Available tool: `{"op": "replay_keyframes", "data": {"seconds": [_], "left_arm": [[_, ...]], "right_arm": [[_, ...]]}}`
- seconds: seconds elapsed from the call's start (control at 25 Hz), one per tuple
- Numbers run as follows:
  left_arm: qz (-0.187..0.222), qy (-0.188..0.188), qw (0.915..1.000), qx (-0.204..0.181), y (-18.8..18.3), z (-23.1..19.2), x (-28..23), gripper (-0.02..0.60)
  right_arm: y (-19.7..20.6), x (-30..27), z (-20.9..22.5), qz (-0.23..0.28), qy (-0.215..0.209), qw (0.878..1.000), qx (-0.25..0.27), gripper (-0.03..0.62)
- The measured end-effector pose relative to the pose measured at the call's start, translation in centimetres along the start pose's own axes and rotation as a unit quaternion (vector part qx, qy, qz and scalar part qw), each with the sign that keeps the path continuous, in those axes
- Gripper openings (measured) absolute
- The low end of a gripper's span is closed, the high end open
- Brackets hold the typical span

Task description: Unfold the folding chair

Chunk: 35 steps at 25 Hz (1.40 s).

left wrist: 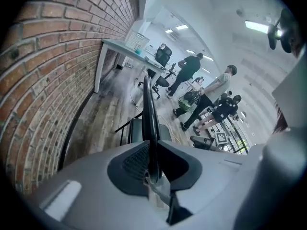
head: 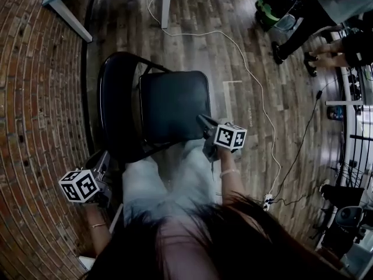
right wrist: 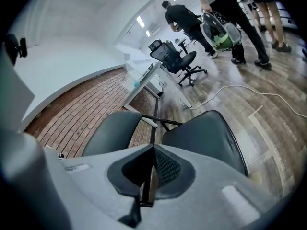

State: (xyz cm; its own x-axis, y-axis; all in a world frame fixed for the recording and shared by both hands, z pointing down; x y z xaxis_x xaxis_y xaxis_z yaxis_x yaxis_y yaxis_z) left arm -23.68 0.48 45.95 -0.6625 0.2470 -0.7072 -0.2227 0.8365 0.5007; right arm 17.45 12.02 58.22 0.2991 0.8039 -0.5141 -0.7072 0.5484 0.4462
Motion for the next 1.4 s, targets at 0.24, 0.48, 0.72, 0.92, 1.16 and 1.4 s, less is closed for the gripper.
{"op": "replay_keyframes", "data": {"seconds": [0.24,0.48,0.72,0.92,1.16,1.4], "left_arm": [[0.022,-0.005,0.9997,0.000,-0.4,2.0,1.7,0.020],[0.035,0.006,0.9994,-0.004,-1.3,6.1,0.5,0.002],[0.039,0.029,0.9988,-0.007,-3.7,9.9,-2.4,0.002],[0.040,0.034,0.9985,-0.016,-5.5,13.5,-4.8,0.002],[0.042,0.032,0.9982,-0.027,-5.6,18.8,-7.9,0.000],[0.081,0.007,0.9967,-0.005,-5.1,23.7,-9.5,0.000]], "right_arm": [[0.1,0.7,-1.7,-0.002,-0.004,1.000,0.005,0.000],[-0.6,2.0,-3.0,0.006,0.001,1.000,0.021,0.000],[-1.9,2.9,-3.9,0.013,-0.007,0.999,0.033,0.000],[-3.8,3.2,-4.7,-0.022,-0.023,0.998,0.059,0.000],[-6.5,4.1,-4.3,-0.062,-0.045,0.991,0.110,0.000],[-8.8,5.4,-4.2,-0.118,-0.094,0.974,0.170,0.000]]}}
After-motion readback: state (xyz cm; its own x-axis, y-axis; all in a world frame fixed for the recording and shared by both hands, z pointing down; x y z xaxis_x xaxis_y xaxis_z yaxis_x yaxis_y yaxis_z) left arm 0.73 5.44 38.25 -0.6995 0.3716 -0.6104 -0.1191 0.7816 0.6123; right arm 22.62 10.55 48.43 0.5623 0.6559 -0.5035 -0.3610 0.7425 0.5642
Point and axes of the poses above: the fingertips, and each gripper's own axes: x backward along the fingers, z to its right, y out of its underside, the point moved 7 cm from there along x, backward along the fingers, and after that the axes turned 2 degrees about -x, right-handed, at the moved point
